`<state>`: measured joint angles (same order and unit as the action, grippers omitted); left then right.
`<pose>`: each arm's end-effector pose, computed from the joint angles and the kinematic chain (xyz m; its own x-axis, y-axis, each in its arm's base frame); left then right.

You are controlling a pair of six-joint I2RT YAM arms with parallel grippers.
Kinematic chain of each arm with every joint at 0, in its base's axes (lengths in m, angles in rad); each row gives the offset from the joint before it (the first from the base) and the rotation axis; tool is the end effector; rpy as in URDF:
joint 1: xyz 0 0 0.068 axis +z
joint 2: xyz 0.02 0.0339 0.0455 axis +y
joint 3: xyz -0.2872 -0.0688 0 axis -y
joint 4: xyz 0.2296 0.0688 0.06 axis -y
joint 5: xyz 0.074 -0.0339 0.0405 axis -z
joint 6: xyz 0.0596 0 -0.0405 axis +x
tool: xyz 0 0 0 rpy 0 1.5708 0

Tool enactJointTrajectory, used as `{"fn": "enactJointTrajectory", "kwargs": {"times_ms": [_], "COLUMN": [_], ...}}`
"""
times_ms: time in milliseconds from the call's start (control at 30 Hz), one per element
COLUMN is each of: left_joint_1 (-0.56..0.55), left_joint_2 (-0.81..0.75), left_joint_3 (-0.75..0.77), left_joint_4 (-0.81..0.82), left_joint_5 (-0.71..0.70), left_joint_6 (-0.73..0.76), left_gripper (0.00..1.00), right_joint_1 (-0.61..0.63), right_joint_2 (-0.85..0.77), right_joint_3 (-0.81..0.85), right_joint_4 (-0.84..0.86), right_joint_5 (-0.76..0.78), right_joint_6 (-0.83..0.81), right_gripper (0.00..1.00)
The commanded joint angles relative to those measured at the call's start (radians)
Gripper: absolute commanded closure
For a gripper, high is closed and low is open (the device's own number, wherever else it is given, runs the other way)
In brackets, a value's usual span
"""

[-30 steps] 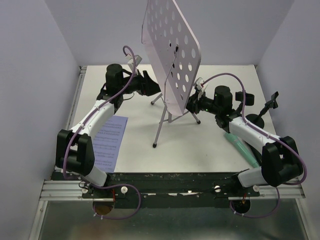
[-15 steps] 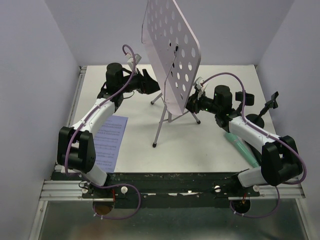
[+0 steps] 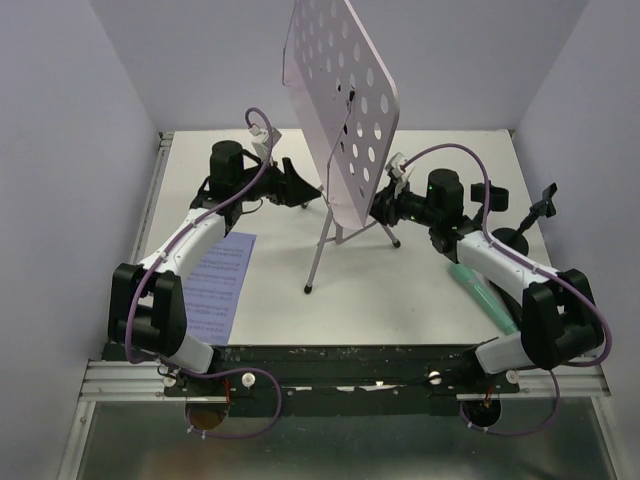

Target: Pack up the instrument practice props

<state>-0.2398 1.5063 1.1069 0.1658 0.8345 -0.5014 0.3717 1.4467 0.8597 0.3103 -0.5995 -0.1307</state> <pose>0.3269 -0.1254 0.3397 -0.6104 -0.1830 -0.7707 0.6458 0.4483 -0.6180 0.2928 0.1502 0.2876 -0.1474 -0.1729 -0.9738 -0.8319 0.5543 0.0275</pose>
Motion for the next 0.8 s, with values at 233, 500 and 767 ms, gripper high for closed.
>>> {"fn": "enactJointTrajectory", "kwargs": {"times_ms": [233,500,767], "left_joint_1": [-0.029,-0.050,-0.046], "left_joint_2": [-0.009,0.000,0.006], "left_joint_3": [0.028,0.062,0.131], "left_joint_4": [-0.054,0.003,-0.034], "left_joint_5": [0.084,0.066,0.014], "left_joint_6": [0.104,0.043,0.075], "left_gripper": [0.15,0.15,0.15], "right_joint_1": [-0.002,-0.002,-0.002], "right_joint_2": [0.092,0.086,0.083], "right_joint_3": [-0.040,-0.047,-0.045], "right_joint_4": [-0.254,-0.250,-0.251], "right_joint_5": [0.055,0.053,0.055], "right_joint_6": [0.052,0.051,0.051], "right_gripper": [0.98,0.98,0.98]}}
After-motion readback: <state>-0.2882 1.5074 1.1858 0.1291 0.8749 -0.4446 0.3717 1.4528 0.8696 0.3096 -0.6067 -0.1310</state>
